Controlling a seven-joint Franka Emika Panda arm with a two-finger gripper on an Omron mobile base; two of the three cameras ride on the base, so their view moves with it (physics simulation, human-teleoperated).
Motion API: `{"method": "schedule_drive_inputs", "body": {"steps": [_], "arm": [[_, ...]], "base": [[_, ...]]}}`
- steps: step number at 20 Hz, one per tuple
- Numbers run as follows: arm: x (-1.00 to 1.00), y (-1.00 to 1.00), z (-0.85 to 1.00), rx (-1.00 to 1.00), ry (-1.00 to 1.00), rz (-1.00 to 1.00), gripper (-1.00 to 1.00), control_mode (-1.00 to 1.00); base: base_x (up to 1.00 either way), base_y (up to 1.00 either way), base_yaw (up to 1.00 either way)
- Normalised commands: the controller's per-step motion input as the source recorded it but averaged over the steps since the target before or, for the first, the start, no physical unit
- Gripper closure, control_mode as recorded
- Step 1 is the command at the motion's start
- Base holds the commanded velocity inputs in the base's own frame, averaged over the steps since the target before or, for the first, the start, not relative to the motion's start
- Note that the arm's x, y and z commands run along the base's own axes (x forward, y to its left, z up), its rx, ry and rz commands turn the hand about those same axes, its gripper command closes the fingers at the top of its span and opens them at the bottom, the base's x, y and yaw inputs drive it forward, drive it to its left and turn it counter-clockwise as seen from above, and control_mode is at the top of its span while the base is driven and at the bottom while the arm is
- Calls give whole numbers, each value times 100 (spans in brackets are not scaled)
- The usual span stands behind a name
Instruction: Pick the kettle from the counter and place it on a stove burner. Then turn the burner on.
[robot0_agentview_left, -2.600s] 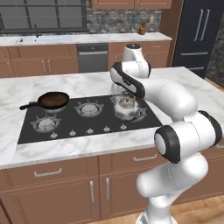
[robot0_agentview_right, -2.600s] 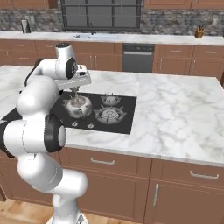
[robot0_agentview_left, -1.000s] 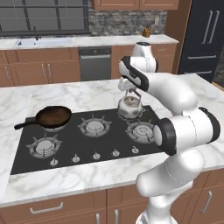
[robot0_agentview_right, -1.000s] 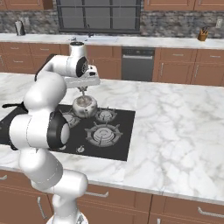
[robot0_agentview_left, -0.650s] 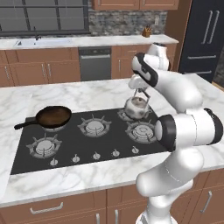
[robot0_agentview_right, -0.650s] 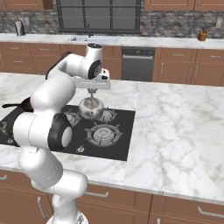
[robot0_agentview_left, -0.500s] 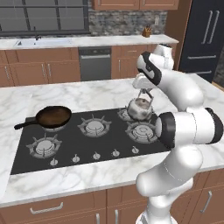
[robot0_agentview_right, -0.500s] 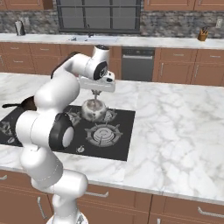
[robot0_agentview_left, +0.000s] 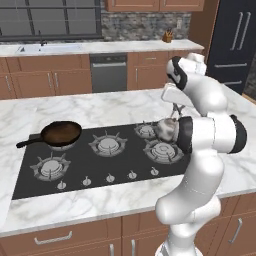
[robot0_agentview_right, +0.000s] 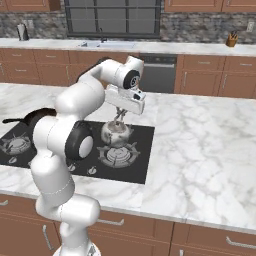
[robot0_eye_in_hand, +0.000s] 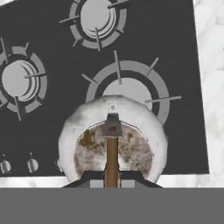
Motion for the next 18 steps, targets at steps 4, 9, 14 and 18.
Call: {"method": "schedule_drive_inputs", "body": {"steps": [4, 9, 14, 18], "arm": [[11, 0, -32, -6, 36, -14, 100, -100], [0, 0, -2, -1, 2, 0, 100, -100], [3, 2, -24, -5, -2, 0, 100, -100], [15, 5, -8, -3, -10, 0, 100, -100]], "base": [[0, 0, 0], [0, 0, 0], [0, 0, 0], [0, 0, 0]]}}
